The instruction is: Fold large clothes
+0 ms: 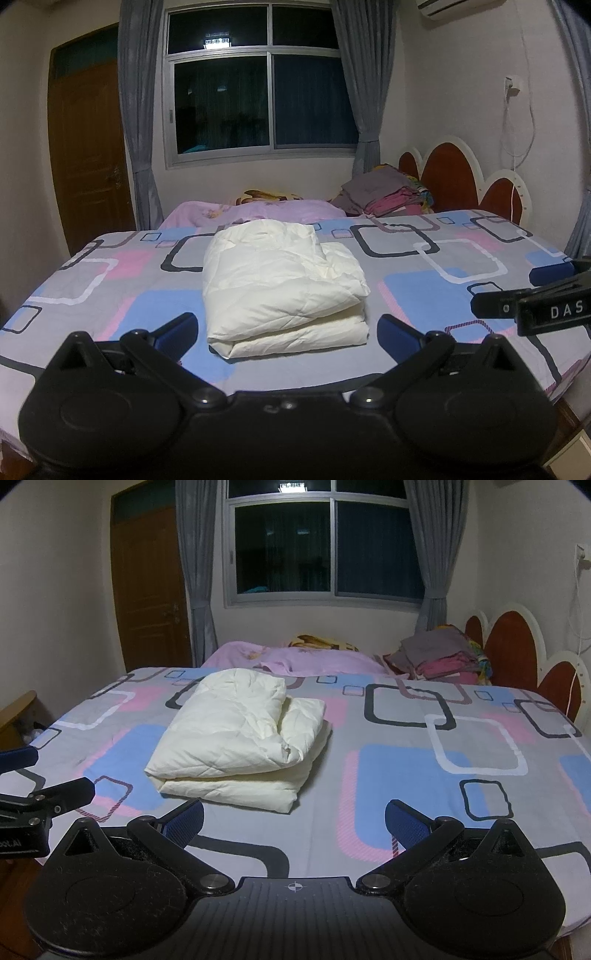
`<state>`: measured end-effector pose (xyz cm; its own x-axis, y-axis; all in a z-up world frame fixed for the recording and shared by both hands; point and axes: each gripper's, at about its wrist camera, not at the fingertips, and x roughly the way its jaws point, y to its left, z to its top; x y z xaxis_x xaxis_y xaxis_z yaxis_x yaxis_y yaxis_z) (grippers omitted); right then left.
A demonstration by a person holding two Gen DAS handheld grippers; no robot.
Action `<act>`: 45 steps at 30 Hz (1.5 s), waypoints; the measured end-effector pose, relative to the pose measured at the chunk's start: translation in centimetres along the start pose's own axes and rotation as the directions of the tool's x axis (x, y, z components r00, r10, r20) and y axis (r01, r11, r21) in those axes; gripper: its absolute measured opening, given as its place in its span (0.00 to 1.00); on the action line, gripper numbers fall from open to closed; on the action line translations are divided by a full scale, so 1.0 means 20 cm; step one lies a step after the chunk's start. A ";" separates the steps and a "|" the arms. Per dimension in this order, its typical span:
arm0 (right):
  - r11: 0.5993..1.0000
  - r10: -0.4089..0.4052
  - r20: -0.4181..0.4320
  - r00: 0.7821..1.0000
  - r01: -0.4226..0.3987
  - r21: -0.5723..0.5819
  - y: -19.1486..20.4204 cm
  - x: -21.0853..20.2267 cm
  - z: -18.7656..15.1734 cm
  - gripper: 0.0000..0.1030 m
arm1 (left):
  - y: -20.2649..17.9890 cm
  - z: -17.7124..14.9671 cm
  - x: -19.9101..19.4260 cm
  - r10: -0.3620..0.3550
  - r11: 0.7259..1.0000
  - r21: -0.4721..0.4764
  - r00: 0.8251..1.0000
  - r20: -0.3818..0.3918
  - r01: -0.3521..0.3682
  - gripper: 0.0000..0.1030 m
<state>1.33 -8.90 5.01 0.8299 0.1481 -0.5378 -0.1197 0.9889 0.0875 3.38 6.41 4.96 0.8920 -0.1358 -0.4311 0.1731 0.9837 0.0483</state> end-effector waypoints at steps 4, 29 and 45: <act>1.000 0.000 -0.001 1.000 0.000 -0.001 0.00 0.00 0.00 1.00 | 0.00 0.00 0.00 -0.005 1.000 0.003 1.000 0.002 0.005 1.00; 1.000 0.013 0.004 1.000 -0.013 -0.016 -0.01 -0.02 0.01 1.00 | 0.00 0.03 0.00 -0.009 1.000 0.011 1.000 0.012 0.009 1.00; 1.000 0.019 0.006 1.000 -0.019 -0.017 -0.04 -0.01 0.01 1.00 | -0.02 0.03 0.00 -0.008 1.000 0.016 1.000 0.018 0.008 1.00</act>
<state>1.37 -9.67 5.28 0.8309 0.1671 -0.5307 -0.1448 0.9859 0.0837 3.57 5.89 5.57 0.8978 -0.1457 -0.4155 0.1867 0.9806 0.0597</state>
